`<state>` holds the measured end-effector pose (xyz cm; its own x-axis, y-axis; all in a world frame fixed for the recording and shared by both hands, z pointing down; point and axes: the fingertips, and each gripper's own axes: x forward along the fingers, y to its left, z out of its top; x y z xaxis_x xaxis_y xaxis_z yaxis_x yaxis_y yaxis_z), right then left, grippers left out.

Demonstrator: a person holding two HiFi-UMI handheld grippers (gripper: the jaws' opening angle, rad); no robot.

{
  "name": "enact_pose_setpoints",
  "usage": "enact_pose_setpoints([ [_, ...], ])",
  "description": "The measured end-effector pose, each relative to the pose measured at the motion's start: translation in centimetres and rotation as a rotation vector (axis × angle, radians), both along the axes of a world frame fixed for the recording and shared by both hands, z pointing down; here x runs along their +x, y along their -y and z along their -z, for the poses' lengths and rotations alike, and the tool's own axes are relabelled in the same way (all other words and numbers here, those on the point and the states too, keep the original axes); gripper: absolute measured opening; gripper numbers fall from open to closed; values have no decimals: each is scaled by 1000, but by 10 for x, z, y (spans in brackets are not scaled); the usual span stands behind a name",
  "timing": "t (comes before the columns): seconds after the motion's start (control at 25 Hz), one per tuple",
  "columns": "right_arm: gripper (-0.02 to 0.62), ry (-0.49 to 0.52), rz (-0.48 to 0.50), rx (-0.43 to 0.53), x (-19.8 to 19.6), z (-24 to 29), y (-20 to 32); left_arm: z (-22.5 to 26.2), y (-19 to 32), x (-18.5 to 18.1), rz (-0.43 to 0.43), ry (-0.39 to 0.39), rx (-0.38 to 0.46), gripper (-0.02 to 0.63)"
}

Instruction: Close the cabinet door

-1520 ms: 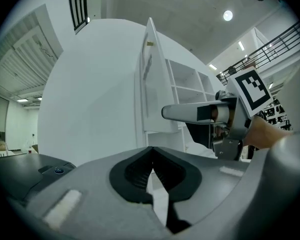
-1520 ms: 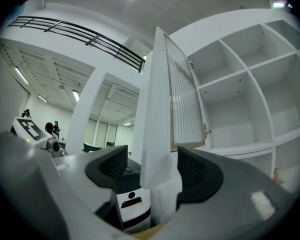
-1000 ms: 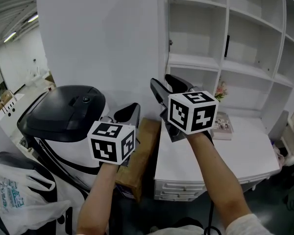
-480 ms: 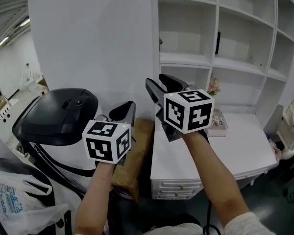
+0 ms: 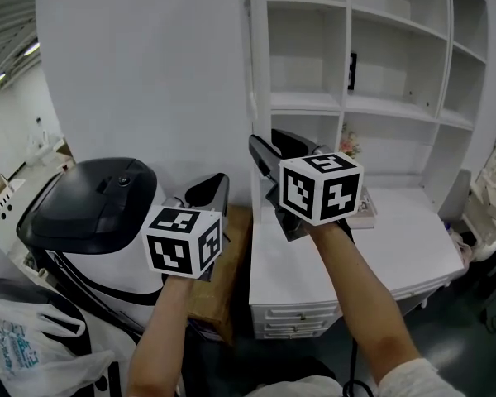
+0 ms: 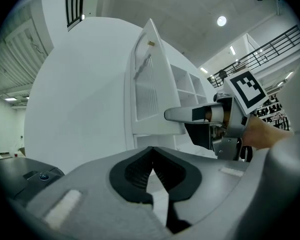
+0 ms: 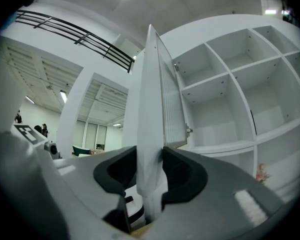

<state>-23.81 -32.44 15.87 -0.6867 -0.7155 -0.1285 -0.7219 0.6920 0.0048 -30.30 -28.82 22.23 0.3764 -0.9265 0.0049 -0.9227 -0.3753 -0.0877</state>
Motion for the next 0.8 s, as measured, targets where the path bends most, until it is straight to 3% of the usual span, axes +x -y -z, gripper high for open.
enact_pose_setpoints([
  [0.8, 107, 23, -24, -11, 66, 3, 16, 5, 23, 59, -57, 6, 9, 0],
])
